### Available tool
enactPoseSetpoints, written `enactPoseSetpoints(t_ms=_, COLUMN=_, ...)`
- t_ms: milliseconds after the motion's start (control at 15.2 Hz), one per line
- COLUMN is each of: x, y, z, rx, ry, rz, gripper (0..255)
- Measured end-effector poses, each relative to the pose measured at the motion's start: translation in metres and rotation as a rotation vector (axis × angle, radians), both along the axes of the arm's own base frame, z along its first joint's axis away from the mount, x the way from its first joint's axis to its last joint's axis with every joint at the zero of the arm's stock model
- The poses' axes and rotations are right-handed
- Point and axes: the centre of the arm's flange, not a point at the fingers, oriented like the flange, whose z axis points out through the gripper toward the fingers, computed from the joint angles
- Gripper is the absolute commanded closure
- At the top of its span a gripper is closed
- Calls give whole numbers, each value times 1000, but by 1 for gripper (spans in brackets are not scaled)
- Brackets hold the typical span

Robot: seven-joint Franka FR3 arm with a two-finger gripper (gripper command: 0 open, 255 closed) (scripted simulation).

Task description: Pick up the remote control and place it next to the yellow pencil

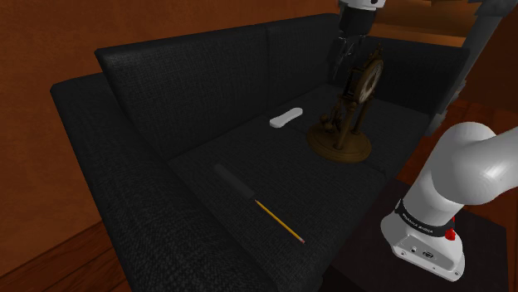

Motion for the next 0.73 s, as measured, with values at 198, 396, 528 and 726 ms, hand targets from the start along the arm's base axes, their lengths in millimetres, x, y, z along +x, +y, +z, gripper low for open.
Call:
enactPoseSetpoints(t_ms=198, x=4, y=-13, z=-10, rx=-1, ry=4, rz=48, gripper=0)
enactPoseSetpoints(t_ms=396, x=20, y=-40, z=-32, rx=-6, ry=12, rz=167, gripper=0)
enactPoseSetpoints(t_ms=528, x=34, y=-61, z=-46, rx=-9, ry=18, rz=253, gripper=0)
enactPoseSetpoints(t_ms=726, x=53, y=-86, z=-69, rx=-14, ry=26, rz=383, gripper=0)
